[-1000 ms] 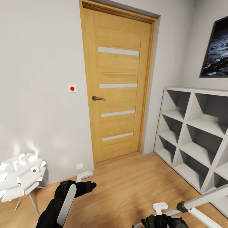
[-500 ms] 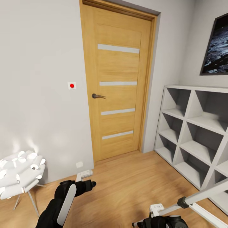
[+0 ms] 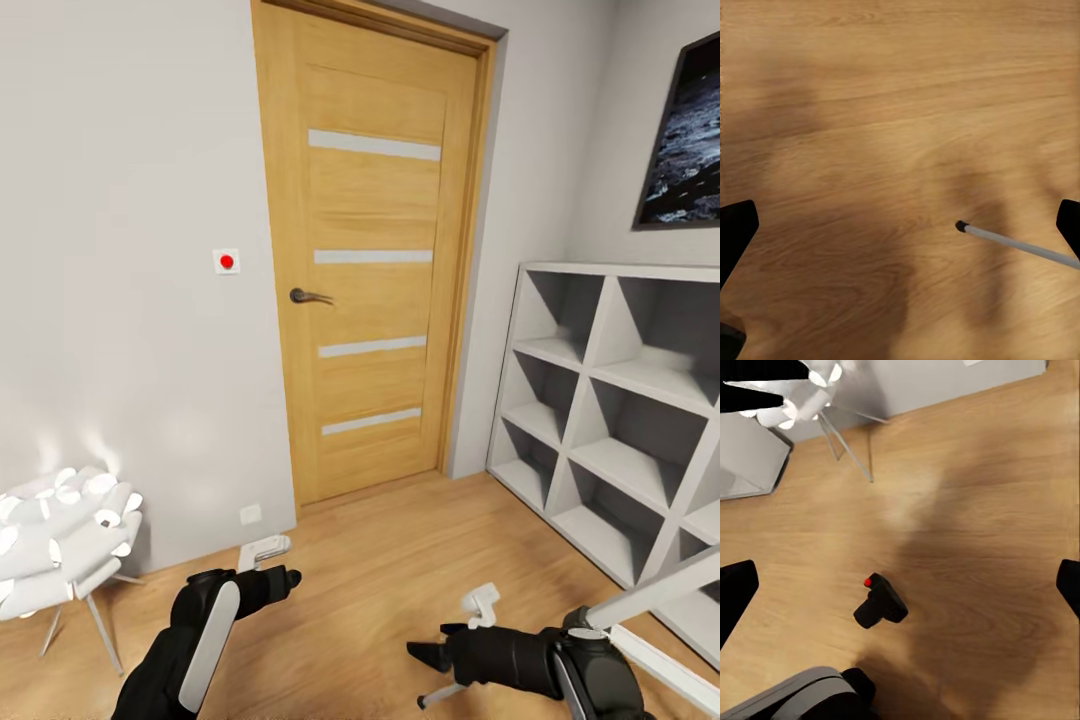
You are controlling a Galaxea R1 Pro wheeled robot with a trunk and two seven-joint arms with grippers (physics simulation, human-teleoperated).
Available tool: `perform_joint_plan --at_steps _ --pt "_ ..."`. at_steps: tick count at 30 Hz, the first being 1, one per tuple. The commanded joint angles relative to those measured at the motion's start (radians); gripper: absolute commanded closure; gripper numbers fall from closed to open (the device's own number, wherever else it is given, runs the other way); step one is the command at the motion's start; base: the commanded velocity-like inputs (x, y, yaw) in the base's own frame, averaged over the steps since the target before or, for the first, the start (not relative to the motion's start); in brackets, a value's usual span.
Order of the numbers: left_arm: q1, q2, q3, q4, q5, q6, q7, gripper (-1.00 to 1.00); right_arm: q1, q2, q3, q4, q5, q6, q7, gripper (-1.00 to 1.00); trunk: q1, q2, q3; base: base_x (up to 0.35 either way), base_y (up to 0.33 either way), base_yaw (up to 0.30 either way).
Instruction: Attach the digital camera to the camera tripod in the bedroom.
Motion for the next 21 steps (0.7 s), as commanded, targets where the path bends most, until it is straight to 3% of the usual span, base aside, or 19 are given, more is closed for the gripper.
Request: perform_joint_plan --at_steps 1,3,8,21 --pt "-0.001 0.000 0.000 -0.001 0.011 0.003 0.010 -1.00 -0.001 -0.001 -0.017 -0.015 0.008 0.005 0.014 -1.00 0.004 -0.008 -0.004 0.000 0.000 0.000" --pt "-0.001 0.001 0.001 -0.002 0.010 0.003 0.010 -1.00 -0.009 -0.004 -0.052 -0.042 0.007 0.006 0.023 -1.00 0.012 -0.022 -0.011 0.000 0.000 0.000" --pt "-0.001 0.002 0.002 -0.002 0.010 0.002 0.010 -1.00 -0.050 -0.002 -0.082 -0.064 0.006 0.010 0.030 -1.00 0.031 -0.057 -0.026 0.000 0.000 0.000" --pt "-0.001 0.002 0.003 -0.016 0.011 0.003 0.009 -1.00 -0.063 0.000 -0.097 -0.064 0.013 0.026 0.024 -1.00 0.081 -0.148 -0.067 0.000 0.000 0.000"
